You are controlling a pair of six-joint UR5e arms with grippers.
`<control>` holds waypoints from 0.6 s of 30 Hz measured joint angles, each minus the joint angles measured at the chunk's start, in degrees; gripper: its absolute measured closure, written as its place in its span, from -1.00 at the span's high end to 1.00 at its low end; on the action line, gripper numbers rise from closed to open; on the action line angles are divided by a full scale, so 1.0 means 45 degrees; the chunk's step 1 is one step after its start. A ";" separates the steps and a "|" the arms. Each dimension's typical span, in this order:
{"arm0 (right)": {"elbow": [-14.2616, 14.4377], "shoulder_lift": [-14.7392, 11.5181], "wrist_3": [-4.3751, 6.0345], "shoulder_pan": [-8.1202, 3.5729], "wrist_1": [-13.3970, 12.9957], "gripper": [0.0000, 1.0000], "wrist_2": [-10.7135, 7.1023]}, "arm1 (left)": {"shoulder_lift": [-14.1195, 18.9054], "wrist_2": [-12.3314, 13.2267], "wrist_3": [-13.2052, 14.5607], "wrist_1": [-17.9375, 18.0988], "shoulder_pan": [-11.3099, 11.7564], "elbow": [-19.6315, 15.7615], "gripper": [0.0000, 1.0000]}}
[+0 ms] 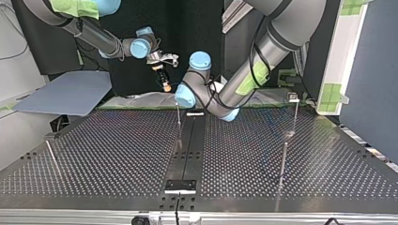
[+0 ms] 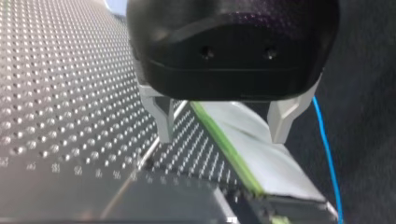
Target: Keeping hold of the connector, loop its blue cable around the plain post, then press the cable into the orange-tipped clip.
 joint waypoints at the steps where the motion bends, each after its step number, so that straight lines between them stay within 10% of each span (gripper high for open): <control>1: 0.0002 0.0000 -0.0001 0.0001 0.0004 -1.00 0.0000 | -0.0010 0.0156 -0.0153 -0.0162 -0.0022 0.0021 0.98; 18: 0.0000 0.0003 -0.0021 0.0013 0.0029 -1.00 -0.0015 | -0.0644 0.0488 -0.2313 -0.2313 0.0144 0.0923 0.98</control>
